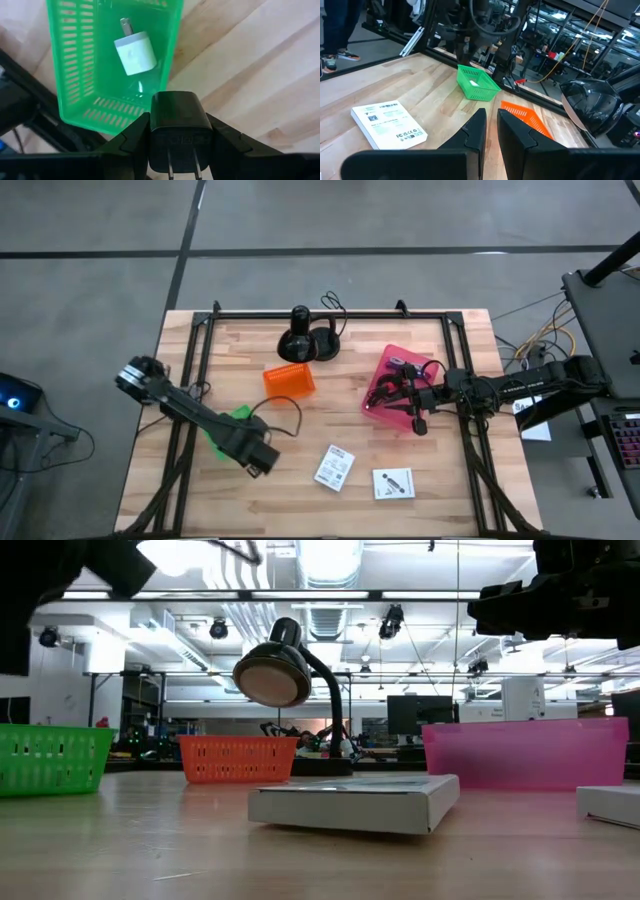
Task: Pick and place items into bin
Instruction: Put the black charger adapter into the green bin
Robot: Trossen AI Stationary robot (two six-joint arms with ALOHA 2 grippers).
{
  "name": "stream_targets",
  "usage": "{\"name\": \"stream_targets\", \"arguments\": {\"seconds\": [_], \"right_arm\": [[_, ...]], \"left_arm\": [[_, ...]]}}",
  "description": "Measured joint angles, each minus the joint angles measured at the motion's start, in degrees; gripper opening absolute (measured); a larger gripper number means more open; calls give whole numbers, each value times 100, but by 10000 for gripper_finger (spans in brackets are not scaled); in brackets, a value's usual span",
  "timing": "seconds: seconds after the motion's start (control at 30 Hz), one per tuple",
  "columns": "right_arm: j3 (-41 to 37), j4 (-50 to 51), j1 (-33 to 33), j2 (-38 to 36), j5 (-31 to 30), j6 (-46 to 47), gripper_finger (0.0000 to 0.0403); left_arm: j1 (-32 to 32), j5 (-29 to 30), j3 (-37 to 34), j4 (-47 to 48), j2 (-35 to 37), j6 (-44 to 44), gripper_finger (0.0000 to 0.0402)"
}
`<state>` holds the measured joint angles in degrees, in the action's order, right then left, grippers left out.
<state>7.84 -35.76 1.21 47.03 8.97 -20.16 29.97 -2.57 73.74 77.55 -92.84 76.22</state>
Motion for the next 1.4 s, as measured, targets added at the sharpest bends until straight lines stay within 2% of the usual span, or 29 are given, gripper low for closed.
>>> {"name": "stream_targets", "arguments": {"seconds": [0.1, 0.2, 0.5, 0.77, 1.03, 1.27, 1.33, 1.4], "right_arm": [[0, 0, 0, -1, 0, -1, 36], [0, 0, 0, 0, 0, -2, 36], [0, 0, 0, 0, 0, -2, 36], [0, 0, 1, 0, 0, -2, 36], [0, 0, 0, -1, 0, -2, 36], [0, 0, 0, 0, 0, -2, 36], [0, 0, 0, 0, 0, -2, 36], [0, 0, 0, -2, 0, -2, 36]], "left_arm": [[1, -7, -563, -423, 406, -2, 133], [1, -28, -983, -450, 717, 176, 133], [3, -91, -1627, -663, 1133, 792, 133], [5, -205, -1746, -1032, 982, 593, 133], [5, -442, -2079, -1107, 1003, 593, 133], [10, -439, -2093, -1157, 1006, 591, 133], [10, -436, -2097, -1157, 1005, 593, 145], [10, -427, -2099, -1155, 990, 592, 178]]}}
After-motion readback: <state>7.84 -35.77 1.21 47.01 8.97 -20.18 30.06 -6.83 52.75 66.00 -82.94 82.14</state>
